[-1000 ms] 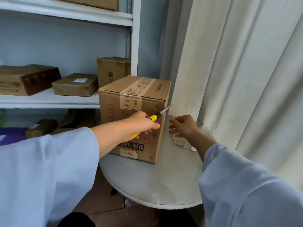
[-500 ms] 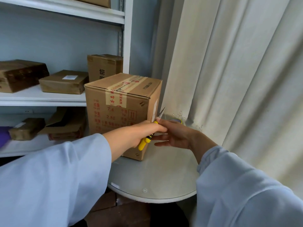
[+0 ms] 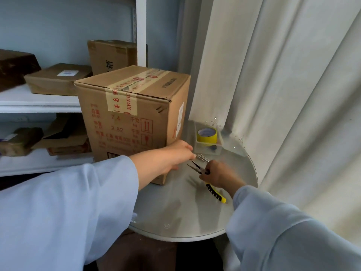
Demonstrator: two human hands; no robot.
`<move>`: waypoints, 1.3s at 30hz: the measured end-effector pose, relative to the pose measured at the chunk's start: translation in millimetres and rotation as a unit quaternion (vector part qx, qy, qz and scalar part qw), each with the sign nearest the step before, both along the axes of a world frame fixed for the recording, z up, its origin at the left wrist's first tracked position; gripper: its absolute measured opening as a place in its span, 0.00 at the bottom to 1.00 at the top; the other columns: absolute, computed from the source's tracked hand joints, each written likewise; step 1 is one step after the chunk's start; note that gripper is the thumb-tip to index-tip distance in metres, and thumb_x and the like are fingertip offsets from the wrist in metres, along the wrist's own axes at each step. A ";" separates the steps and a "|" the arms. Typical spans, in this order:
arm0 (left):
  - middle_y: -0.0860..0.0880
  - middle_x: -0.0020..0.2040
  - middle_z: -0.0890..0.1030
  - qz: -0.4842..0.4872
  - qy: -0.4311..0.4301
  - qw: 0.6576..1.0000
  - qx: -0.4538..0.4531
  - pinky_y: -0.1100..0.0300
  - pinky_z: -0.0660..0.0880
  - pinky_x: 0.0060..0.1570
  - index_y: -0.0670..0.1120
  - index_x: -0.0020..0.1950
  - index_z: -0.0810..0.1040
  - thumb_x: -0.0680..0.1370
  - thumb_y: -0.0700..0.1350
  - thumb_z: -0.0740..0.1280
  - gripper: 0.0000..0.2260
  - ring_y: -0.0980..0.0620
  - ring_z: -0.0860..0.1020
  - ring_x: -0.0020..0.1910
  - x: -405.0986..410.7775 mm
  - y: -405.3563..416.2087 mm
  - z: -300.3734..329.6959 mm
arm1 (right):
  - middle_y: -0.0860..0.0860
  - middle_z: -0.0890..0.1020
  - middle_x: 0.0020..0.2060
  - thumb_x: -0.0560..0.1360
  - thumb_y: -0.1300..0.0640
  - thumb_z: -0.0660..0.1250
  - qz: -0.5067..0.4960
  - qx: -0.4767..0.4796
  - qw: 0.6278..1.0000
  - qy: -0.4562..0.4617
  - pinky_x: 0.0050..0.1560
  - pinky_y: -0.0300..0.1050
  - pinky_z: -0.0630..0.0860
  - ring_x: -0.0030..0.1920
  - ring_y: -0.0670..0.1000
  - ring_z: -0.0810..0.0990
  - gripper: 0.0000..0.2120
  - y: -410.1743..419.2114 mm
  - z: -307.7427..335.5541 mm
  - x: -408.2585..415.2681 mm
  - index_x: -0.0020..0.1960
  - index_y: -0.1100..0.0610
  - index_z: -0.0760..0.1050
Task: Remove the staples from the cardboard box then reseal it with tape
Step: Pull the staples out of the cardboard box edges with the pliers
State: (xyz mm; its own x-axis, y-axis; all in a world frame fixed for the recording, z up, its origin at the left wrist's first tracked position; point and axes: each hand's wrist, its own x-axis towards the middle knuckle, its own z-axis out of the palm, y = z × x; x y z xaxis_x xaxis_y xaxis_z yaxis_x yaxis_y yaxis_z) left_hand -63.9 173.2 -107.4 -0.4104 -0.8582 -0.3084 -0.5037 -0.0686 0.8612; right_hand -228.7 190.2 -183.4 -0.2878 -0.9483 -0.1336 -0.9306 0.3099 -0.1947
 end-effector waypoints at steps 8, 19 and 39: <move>0.48 0.66 0.72 -0.016 -0.006 1.000 0.002 0.56 0.70 0.54 0.49 0.67 0.71 0.79 0.41 0.63 0.16 0.49 0.70 0.66 -9.8 -10.9 -13.1 | 0.57 0.75 0.60 0.78 0.49 0.62 0.001 -0.019 0.998 0.064 0.57 0.49 0.71 0.63 0.59 0.72 0.16 -20.7 -28.1 -15.1 0.61 0.58 0.75; 0.54 0.47 0.80 -0.009 0.011 0.938 -0.346 0.61 0.75 0.51 0.49 0.54 0.81 0.76 0.32 0.59 0.17 0.53 0.78 0.49 9.9 -0.7 0.4 | 0.58 0.74 0.64 0.80 0.52 0.59 -0.040 -0.097 0.993 -0.046 0.61 0.53 0.70 0.65 0.61 0.71 0.15 -35.0 -8.2 7.8 0.62 0.56 0.75; 0.52 0.75 0.61 0.149 -0.182 0.836 -0.496 0.47 0.59 0.70 0.56 0.75 0.61 0.76 0.39 0.64 0.29 0.48 0.56 0.74 139.3 -26.4 42.8 | 0.53 0.64 0.73 0.73 0.51 0.62 0.149 -0.333 0.912 -0.188 0.64 0.56 0.71 0.68 0.57 0.72 0.42 -10.2 78.5 98.0 0.77 0.41 0.39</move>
State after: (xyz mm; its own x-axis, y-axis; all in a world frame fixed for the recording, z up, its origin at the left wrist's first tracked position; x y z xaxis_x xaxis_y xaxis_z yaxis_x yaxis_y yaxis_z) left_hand 75.5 146.8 -64.6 -0.1674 -0.8132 0.5573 -0.8319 0.4199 0.3628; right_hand -130.7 180.0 -104.8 -0.0574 -0.8834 0.4651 -0.7830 -0.2492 -0.5699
